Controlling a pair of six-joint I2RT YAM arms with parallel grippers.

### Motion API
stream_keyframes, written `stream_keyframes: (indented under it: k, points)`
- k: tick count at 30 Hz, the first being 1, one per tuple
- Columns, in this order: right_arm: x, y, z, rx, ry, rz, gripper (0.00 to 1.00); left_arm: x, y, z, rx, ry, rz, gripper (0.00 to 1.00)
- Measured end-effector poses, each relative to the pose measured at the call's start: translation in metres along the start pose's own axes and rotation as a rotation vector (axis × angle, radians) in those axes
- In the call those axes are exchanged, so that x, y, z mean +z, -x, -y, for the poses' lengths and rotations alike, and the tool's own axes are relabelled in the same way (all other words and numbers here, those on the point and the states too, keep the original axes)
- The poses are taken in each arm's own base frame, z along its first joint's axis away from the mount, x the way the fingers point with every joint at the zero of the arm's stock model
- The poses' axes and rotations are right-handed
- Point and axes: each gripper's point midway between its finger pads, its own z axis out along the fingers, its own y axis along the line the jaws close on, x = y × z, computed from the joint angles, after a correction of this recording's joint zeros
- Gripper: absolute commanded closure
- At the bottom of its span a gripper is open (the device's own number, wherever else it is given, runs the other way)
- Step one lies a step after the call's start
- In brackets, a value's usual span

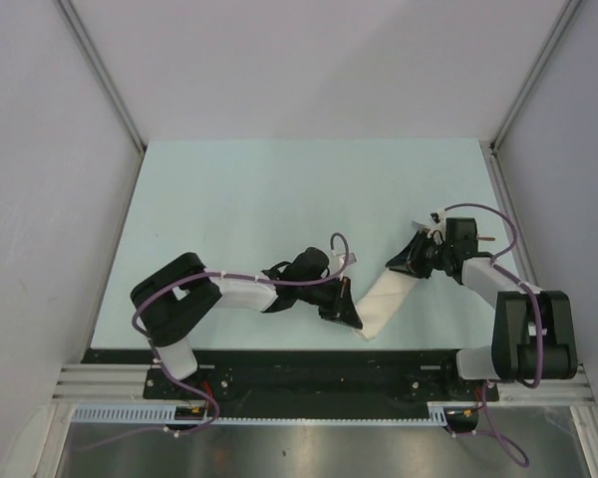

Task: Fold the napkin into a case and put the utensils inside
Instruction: Move the smaller rectangle folded napkin to the corner of the board.

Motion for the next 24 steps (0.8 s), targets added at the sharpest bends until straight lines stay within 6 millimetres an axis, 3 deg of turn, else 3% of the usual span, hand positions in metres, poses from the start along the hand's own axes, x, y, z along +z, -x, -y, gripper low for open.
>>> stream_keyframes:
  k: [7, 12, 20, 24]
  points:
    - [0.024, 0.009, 0.02, 0.037, 0.059, -0.021, 0.75, 0.004, -0.006, -0.045, -0.055, 0.073, -0.054, 0.92]
    - [0.042, 0.004, 0.036, 0.072, 0.078, -0.061, 0.75, 0.003, -0.007, -0.067, -0.103, 0.099, -0.081, 0.92]
    - [0.046, 0.005, 0.032, 0.075, 0.136, -0.079, 0.73, 0.0, -0.004, -0.067, -0.084, 0.139, -0.112, 0.9]
    - [0.036, 0.012, 0.023, 0.062, 0.105, -0.067, 0.66, -0.014, 0.0, -0.052, -0.023, 0.157, -0.113, 0.85]
